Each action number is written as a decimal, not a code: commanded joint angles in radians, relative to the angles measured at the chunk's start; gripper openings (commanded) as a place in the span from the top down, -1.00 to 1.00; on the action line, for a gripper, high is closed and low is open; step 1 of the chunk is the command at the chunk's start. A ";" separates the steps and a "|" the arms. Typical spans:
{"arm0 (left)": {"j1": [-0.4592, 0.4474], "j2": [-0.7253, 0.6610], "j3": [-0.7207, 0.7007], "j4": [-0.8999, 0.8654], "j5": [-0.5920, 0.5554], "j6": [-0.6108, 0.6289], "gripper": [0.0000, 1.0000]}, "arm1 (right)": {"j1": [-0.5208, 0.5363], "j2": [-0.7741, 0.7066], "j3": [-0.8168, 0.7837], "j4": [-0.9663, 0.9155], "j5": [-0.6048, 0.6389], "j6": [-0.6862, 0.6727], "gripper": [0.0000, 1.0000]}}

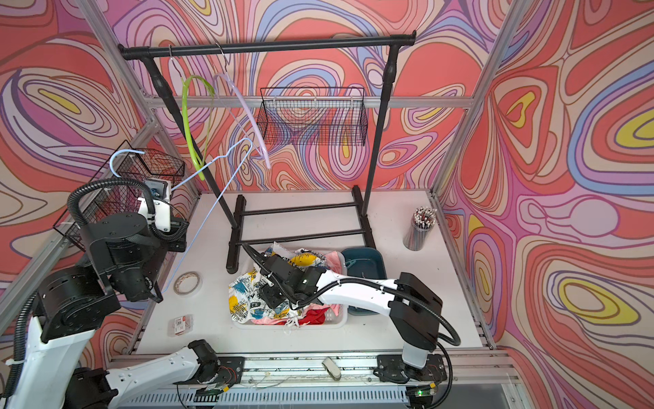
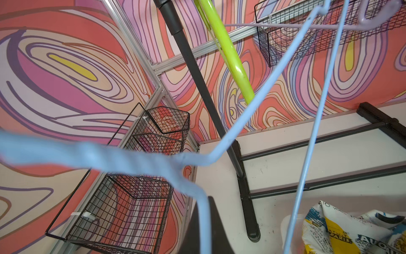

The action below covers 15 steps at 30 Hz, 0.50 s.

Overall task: Remove the clothespins securing shorts to the hanger
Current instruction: Place the shorts in the basket.

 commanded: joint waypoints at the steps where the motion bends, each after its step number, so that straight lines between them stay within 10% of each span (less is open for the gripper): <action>1: 0.003 -0.006 0.039 -0.052 0.033 -0.052 1.00 | -0.001 -0.040 0.095 -0.082 0.065 -0.077 -0.05; 15: 0.003 0.111 0.092 -0.232 0.152 -0.014 1.00 | -0.166 -0.345 0.264 -0.434 0.355 -0.202 -0.19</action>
